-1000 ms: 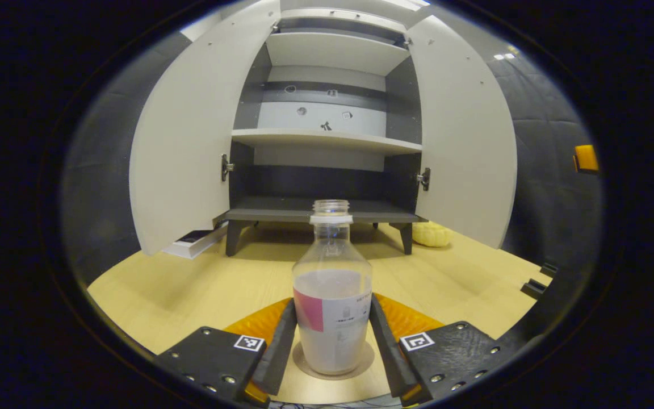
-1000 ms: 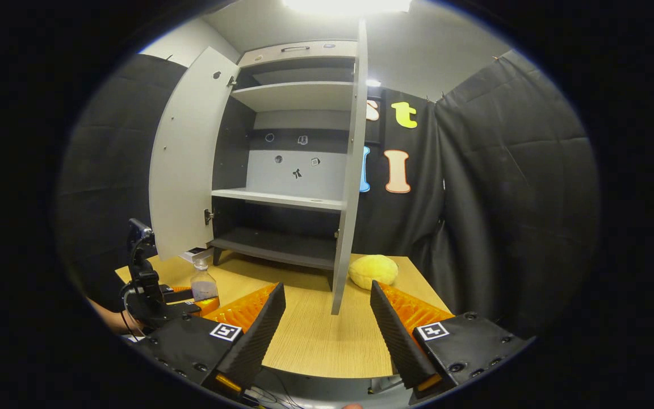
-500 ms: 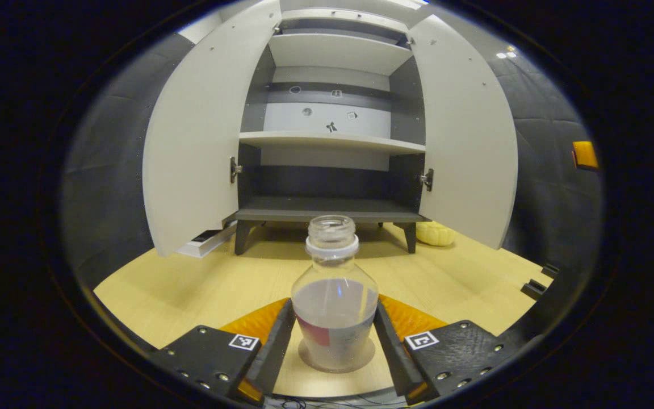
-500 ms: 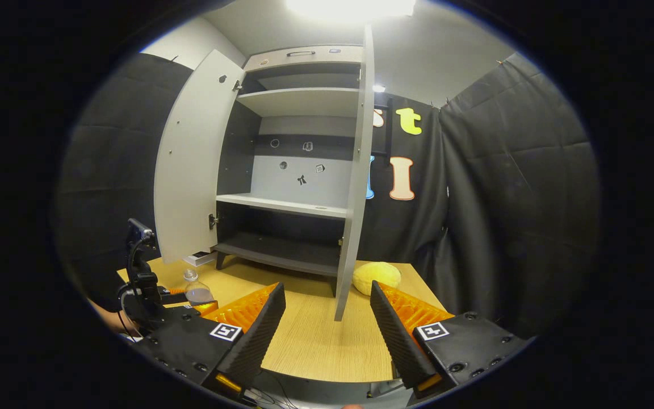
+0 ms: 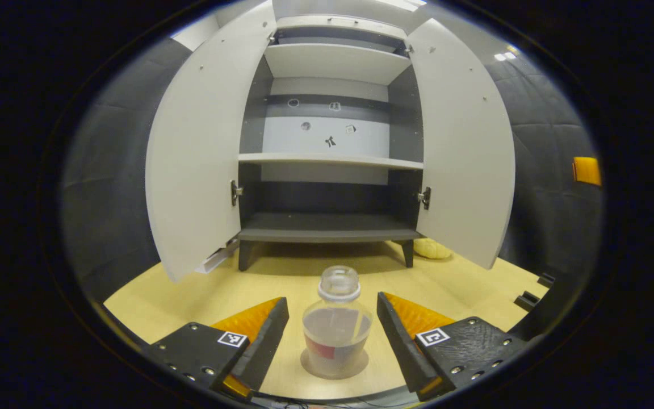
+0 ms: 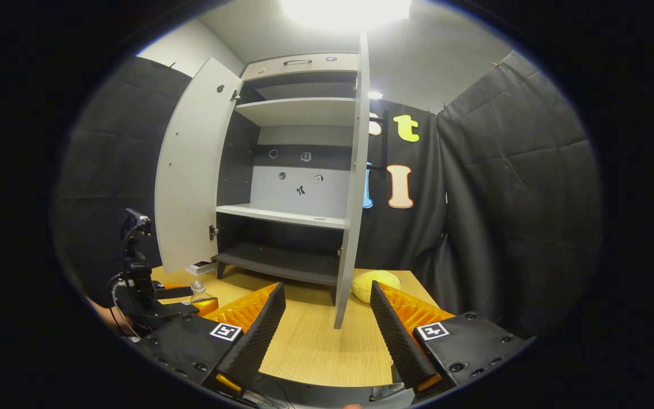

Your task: Grasp the bottle in the cabinet with the left hand and place it on the coaster, then close the right door with the right hand and the left door with the left hand.

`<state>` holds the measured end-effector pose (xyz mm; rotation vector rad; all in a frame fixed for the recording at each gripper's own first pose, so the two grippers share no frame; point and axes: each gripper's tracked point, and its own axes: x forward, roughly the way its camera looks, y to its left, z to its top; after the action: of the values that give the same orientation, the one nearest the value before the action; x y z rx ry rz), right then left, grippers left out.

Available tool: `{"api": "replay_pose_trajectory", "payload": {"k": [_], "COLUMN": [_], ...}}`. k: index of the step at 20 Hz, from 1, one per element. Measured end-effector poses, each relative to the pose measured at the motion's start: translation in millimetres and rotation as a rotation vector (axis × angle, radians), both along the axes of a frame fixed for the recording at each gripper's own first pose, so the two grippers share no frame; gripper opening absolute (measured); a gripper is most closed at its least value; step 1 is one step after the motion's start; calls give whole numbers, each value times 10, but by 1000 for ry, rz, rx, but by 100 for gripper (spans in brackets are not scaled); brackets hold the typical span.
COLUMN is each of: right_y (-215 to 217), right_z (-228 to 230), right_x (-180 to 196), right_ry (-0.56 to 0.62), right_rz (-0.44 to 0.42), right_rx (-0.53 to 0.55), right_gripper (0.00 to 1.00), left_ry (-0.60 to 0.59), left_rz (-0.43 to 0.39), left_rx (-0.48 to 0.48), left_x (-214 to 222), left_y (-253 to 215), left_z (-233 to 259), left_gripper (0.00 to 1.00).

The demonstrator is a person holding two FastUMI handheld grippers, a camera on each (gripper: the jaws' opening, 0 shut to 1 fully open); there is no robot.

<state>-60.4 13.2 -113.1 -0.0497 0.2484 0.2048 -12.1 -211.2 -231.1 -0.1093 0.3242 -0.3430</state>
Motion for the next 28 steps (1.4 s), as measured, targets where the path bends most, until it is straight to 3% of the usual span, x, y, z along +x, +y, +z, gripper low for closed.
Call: {"api": "replay_pose_trajectory", "payload": {"k": [5, 9, 16, 17, 19, 20, 26, 27, 28], "right_y": [-25, -1, 184, 214, 183, 146, -300, -392, -484], "right_z": [152, 284, 435, 455, 493, 504, 714, 764, 804], "right_x": [102, 267, 579, 606, 682, 724, 1004, 1044, 1093], "right_ry": [-24, -51, -56, -50, -50, -45, -42, -49, -56], "right_rz": [2, 21, 38, 38, 9, -11, -159, -191, -226], "right_rx": [58, 75, 111, 124, 133, 139, 114, 105, 96], "right_gripper": [96, 96, 96, 96, 93, 96, 92, 92, 92], "left_ry": [-58, -124, -153, -156, -176, -183, -206, -202, -192], "left_rz": [25, 95, 196, 212, 234, 237, 270, 272, 276], "left_rx": [22, 14, 45, 52, 61, 63, 66, 65, 70], "left_x": [60, 46, 154, 192, 261, 276, 453, 465, 468], "left_y": [134, 435, 1126, 1233, 1417, 1492, 1845, 1893, 1953], "left_z": [670, 1252, 1738, 1780, 1860, 1877, 1918, 1904, 1861], "left_gripper": [92, 92, 88, 92, 92, 98, 92, 98, 92]}}
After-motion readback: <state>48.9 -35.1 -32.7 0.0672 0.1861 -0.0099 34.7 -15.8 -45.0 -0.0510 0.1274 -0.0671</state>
